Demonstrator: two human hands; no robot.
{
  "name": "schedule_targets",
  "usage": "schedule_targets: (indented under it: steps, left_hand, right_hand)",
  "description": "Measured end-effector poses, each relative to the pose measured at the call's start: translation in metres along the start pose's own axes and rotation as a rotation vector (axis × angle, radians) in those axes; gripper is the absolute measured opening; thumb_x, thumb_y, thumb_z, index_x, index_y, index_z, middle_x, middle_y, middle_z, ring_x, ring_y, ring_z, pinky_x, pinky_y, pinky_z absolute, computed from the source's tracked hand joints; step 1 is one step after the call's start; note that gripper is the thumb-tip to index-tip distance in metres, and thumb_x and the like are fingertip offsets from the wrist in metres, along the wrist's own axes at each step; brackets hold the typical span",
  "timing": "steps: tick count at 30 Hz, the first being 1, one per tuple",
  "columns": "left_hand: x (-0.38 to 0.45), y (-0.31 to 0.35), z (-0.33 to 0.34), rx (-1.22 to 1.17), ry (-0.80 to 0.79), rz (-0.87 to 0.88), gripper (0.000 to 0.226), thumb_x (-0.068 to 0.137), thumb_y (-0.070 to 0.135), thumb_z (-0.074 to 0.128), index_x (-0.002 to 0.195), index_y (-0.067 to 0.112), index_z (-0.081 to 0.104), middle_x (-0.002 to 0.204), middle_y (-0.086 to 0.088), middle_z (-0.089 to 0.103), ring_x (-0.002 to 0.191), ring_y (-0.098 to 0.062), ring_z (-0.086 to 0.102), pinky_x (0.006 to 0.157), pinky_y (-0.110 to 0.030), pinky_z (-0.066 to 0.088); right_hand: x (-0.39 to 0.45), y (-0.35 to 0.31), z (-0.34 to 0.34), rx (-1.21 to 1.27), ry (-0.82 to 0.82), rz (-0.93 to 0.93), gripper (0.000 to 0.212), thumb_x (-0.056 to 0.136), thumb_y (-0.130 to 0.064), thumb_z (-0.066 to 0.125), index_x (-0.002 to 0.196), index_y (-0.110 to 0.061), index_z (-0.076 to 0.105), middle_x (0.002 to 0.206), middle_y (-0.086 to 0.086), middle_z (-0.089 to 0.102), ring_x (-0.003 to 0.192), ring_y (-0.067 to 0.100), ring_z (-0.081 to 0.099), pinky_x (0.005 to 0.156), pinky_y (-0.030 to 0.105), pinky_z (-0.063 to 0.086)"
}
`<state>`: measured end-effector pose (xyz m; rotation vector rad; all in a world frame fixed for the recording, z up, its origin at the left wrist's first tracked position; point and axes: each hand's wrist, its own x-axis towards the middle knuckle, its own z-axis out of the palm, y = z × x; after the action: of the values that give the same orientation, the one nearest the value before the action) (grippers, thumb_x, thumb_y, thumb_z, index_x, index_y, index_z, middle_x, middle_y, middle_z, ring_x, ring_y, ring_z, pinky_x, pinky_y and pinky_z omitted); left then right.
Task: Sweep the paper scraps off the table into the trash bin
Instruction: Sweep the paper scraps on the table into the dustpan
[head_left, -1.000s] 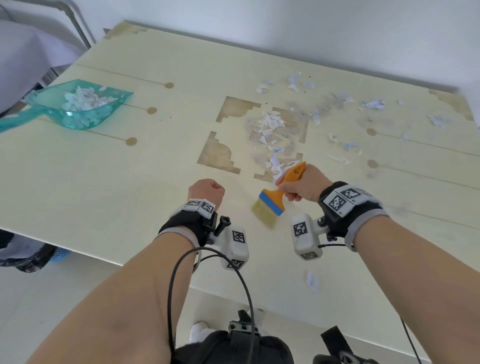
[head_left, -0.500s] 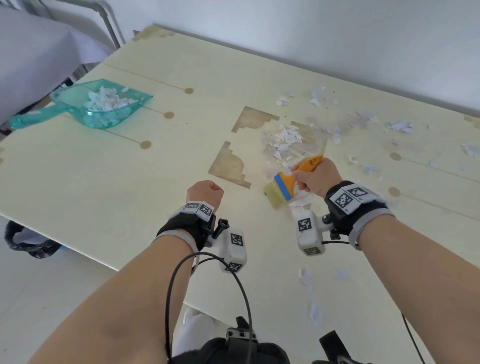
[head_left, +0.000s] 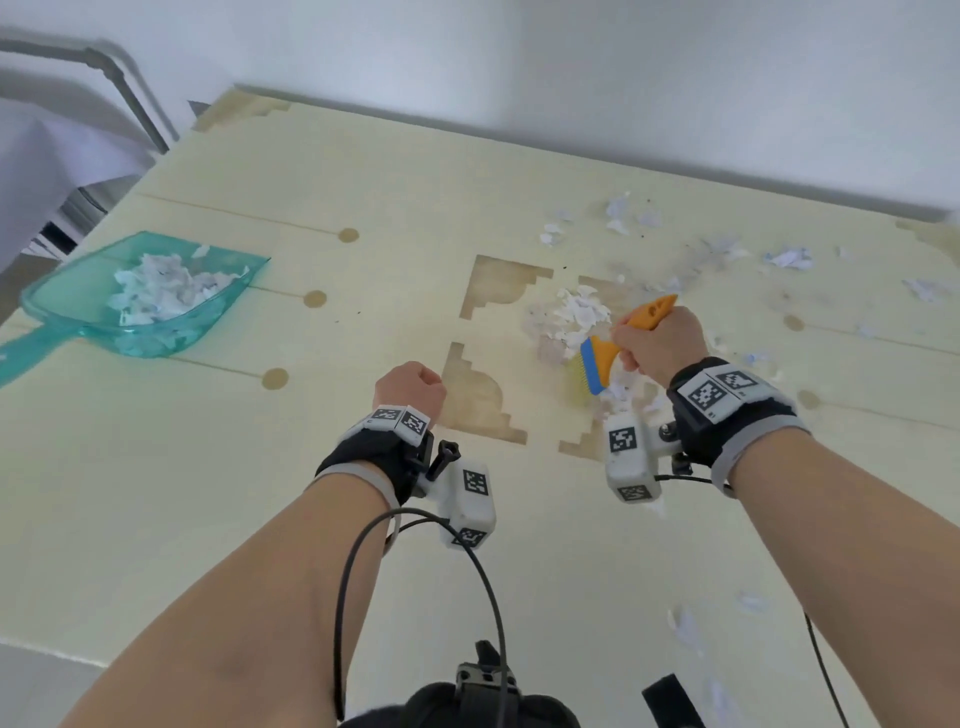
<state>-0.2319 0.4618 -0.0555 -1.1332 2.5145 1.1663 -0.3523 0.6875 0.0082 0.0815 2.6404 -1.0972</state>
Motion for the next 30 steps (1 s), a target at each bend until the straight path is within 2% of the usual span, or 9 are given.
schedule_targets:
  steps: [2,5,8,12,15,19,22,26,30]
  left_hand:
    - [0.012,0.002,-0.004,0.008,-0.035,0.010,0.019,0.088,0.013,0.052,0.100,0.015,0.066,0.107,-0.004,0.068,0.100,-0.023,0.062,0.075,-0.023,0.042]
    - [0.023,0.006,-0.008,0.034,-0.063,0.041,0.018,0.088,0.014,0.050,0.092,0.014,0.067,0.102,-0.007,0.070,0.091,-0.025,0.063,0.072,-0.024,0.043]
    - [0.033,0.009,-0.010,0.049,-0.076,0.060,0.024,0.091,0.022,0.048,0.091,0.008,0.068,0.097,-0.008,0.072,0.088,-0.027,0.064,0.074,-0.029,0.047]
    - [0.043,0.009,-0.015,0.039,-0.067,0.055,0.034,0.092,0.028,0.047,0.093,0.002,0.069,0.097,-0.013,0.072,0.087,-0.029,0.065,0.079,-0.032,0.050]
    - [0.046,0.012,-0.015,0.050,-0.058,0.051,0.033,0.092,0.028,0.048,0.092,0.003,0.070,0.096,-0.012,0.072,0.089,-0.029,0.066,0.078,-0.031,0.050]
    - [0.044,0.016,-0.016,0.046,-0.022,0.041,0.025,0.091,0.024,0.050,0.093,0.007,0.068,0.097,-0.010,0.072,0.085,-0.026,0.063,0.074,-0.029,0.046]
    - [0.044,0.009,-0.023,0.045,0.023,0.002,0.022,0.091,0.018,0.049,0.101,0.008,0.066,0.103,-0.009,0.069,0.099,-0.028,0.062,0.076,-0.028,0.044]
    - [0.048,-0.006,-0.032,0.070,0.054,-0.038,0.025,0.091,0.016,0.046,0.105,0.008,0.066,0.108,-0.010,0.068,0.103,-0.028,0.060,0.080,-0.028,0.044]
    - [0.053,-0.007,-0.032,0.045,0.037,-0.026,0.024,0.091,0.015,0.047,0.103,0.009,0.067,0.107,-0.009,0.069,0.102,-0.027,0.061,0.076,-0.026,0.042]
  right_hand:
    - [0.004,-0.008,-0.001,0.155,0.039,0.000,0.014,0.084,-0.010,0.059,0.073,-0.004,0.063,0.056,0.008,0.057,0.049,0.019,0.052,0.052,0.026,0.047]
    - [0.000,-0.022,0.017,0.279,-0.106,-0.018,0.012,0.084,-0.008,0.062,0.073,-0.011,0.063,0.054,0.006,0.059,0.042,0.011,0.052,0.042,0.018,0.043]
    - [0.002,-0.025,0.035,0.211,-0.192,-0.001,0.012,0.085,-0.006,0.061,0.075,-0.011,0.065,0.060,0.010,0.060,0.055,0.021,0.054,0.053,0.025,0.049]
    - [0.021,-0.021,0.023,0.011,0.010,0.085,0.019,0.085,-0.011,0.055,0.083,0.003,0.068,0.059,0.007,0.059,0.062,0.025,0.055,0.077,0.043,0.054]
    - [0.029,-0.029,0.016,0.095,0.062,0.032,0.017,0.084,-0.014,0.058,0.069,-0.008,0.063,0.055,0.005,0.057,0.055,0.022,0.053,0.067,0.038,0.052]
    - [0.024,-0.046,0.042,0.294,-0.108,-0.052,0.013,0.085,-0.010,0.061,0.073,-0.016,0.065,0.056,0.005,0.060,0.050,0.016,0.055,0.050,0.023,0.047]
    - [0.029,-0.045,0.054,0.167,-0.120,-0.027,0.014,0.086,-0.012,0.057,0.077,-0.006,0.067,0.057,0.006,0.059,0.057,0.022,0.057,0.061,0.033,0.054]
    - [0.035,-0.046,0.042,0.054,0.103,0.024,0.021,0.085,-0.017,0.054,0.081,0.000,0.065,0.060,0.007,0.059,0.064,0.027,0.061,0.069,0.038,0.054]
    - [0.014,-0.068,0.068,0.302,-0.165,-0.075,0.007,0.085,-0.010,0.061,0.079,-0.008,0.065,0.059,0.008,0.061,0.045,0.013,0.056,0.045,0.021,0.047]
